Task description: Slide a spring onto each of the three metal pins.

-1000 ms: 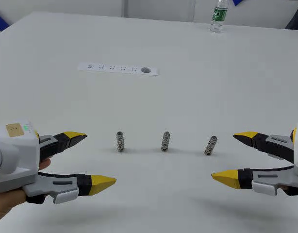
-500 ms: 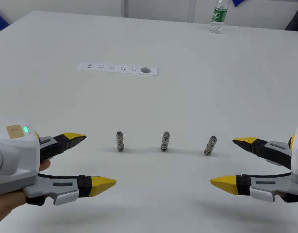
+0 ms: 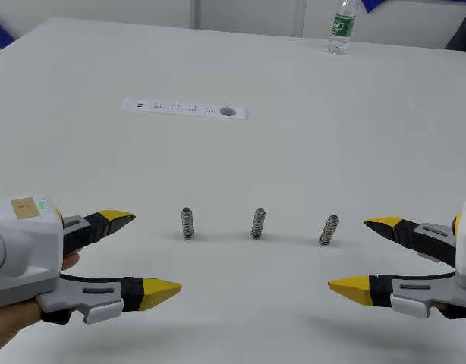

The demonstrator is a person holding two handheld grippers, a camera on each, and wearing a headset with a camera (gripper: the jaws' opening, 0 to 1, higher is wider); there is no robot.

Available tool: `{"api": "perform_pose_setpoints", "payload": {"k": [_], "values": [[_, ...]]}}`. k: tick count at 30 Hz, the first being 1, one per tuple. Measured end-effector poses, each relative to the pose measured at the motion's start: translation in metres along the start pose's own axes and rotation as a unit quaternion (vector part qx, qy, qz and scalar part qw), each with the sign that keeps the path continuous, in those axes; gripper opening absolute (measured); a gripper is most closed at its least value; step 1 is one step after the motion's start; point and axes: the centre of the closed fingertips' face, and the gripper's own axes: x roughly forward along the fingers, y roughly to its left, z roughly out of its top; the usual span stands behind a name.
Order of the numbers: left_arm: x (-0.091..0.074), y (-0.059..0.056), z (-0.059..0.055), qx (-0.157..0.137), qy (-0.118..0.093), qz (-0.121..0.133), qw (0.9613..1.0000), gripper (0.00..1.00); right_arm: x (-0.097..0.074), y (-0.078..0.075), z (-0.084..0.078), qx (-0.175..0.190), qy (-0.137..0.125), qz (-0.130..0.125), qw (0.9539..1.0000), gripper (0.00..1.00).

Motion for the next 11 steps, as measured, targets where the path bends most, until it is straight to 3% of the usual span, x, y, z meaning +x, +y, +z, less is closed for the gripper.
{"api": "perform_pose_setpoints", "payload": {"k": [11], "values": [[0.0003,-0.0001,-0.0002,0.001,0.001,-0.002,1.0,0.78,0.0001,0.0004,-0.0012,0.003,0.003,-0.002,1.0,0.75]]}}
